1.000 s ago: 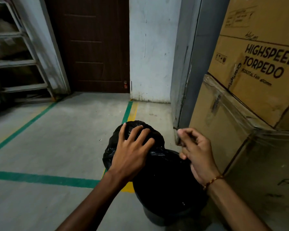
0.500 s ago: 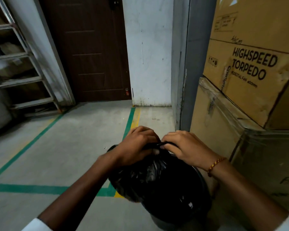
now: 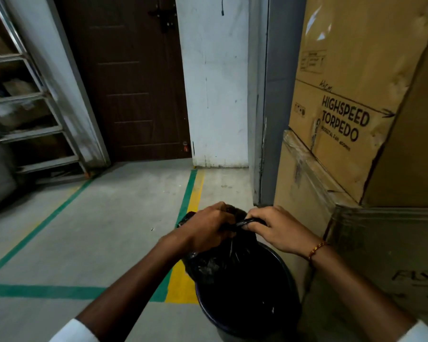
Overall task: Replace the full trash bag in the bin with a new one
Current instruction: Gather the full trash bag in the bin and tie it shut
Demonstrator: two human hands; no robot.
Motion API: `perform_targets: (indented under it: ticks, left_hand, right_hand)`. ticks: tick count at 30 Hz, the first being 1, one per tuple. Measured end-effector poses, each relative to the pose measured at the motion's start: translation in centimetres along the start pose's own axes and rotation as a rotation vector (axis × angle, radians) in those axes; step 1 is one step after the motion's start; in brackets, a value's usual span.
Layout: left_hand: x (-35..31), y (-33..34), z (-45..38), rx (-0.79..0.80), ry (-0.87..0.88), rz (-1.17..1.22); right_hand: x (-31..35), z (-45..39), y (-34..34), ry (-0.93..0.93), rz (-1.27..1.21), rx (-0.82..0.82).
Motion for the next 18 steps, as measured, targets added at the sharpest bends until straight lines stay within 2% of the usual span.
perform_targets:
  ticks: [5,8,10,12,18]
  left_hand:
    - [-1.1,-0.7,-0.8,-0.033,-0.063,0.273]
    - [-0.5,-0.4,-1.4,-0.033,-0.217,0.251]
    - [-0.1,0.4,-1.5,0.009,-0.285,0.271]
    - [-0.2,1.1,-1.5,0.026,-0.336,0.388]
    - [-0.5,2.0,-1.9,-0.035,-0.491,0.586]
  right_hand:
    - [1.6,-0.8,-1.6,-0.015,-0.014,-0.085]
    - [1.5,-1.0,-2.1,0.025,-0.015,-0.119]
    - [0.9,-0.6,-2.1,0.076,-0.087,-0.131]
    - [0.2,-0.1,-1.8,0.130,-0.167,-0.120]
    - [-2.3,1.8,0.3,0.334,-0.482,-0.076]
Point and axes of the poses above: each hand's wrist, its own z-axis away from the middle knuckle, its own y-axis out of the palm, x = y × z, the point moved 4 cm from there along -z, towards the middle knuckle, and after that the axes turned 8 degrees about z, right-handed, at the moved point
